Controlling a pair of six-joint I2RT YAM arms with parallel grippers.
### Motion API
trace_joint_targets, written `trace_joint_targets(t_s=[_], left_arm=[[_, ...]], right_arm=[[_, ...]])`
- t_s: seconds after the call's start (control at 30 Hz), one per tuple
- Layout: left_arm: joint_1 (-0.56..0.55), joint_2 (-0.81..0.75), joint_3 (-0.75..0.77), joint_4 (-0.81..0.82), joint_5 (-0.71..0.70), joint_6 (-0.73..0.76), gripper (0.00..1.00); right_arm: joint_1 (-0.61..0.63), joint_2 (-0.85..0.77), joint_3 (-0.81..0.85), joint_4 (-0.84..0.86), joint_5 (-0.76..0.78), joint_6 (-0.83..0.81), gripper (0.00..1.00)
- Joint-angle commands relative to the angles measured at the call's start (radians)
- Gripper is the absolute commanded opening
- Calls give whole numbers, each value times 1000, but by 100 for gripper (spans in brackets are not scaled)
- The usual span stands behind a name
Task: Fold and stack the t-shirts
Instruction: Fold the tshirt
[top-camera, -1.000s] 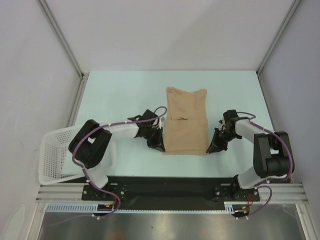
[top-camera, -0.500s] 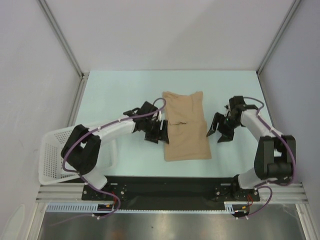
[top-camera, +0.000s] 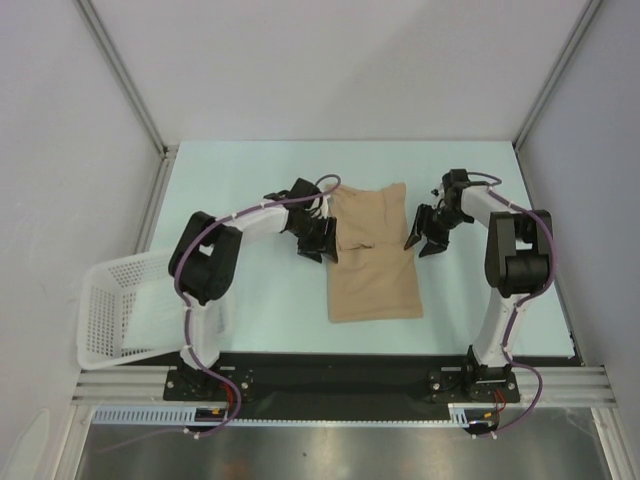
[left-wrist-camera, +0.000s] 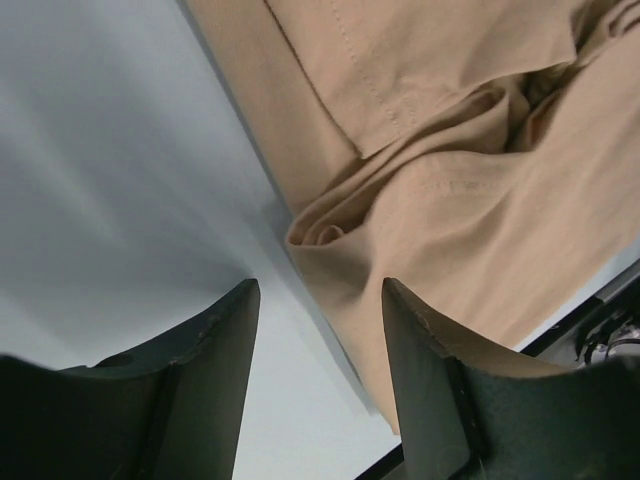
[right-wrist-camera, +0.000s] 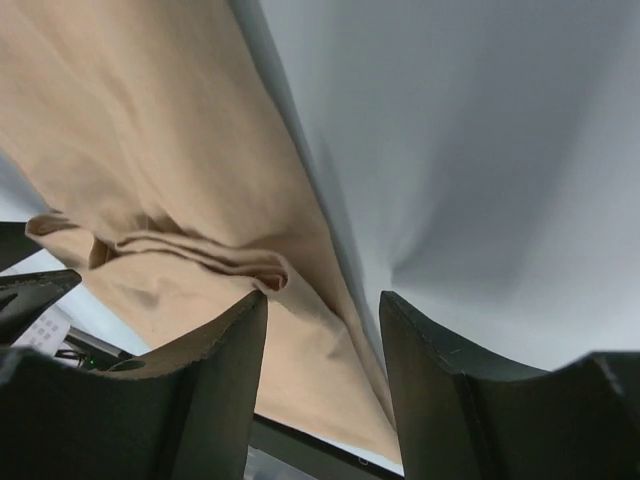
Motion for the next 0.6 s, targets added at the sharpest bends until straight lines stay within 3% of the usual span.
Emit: trace_joint_targets(t_s=[0.0,0.17,0.23,0.33,0.4,0.47,0.57], left_arm=[[3,18,73,-44,-36,53,57],[12,50,138,-87,-105,84,57],[15,31,158,-84,-120,96,64],[29,-32,167,-21,-117,89,76],[46,-33,184,24,-94,72,80],[68,-10,222,48,-84,58,80],[107,62,290,108,-27,17,77]], right_arm=[[6,42,59,-13,41,-11,54],[4,75,80,-8,169,-16,54],[1,76,126,-11,177,-14,54],[-3,64,192,41,128,7,59],[-3,79,223,103,87,31,69],[-8,116,293,130,58,39,73],[-23,231,438,116,13,58,72]])
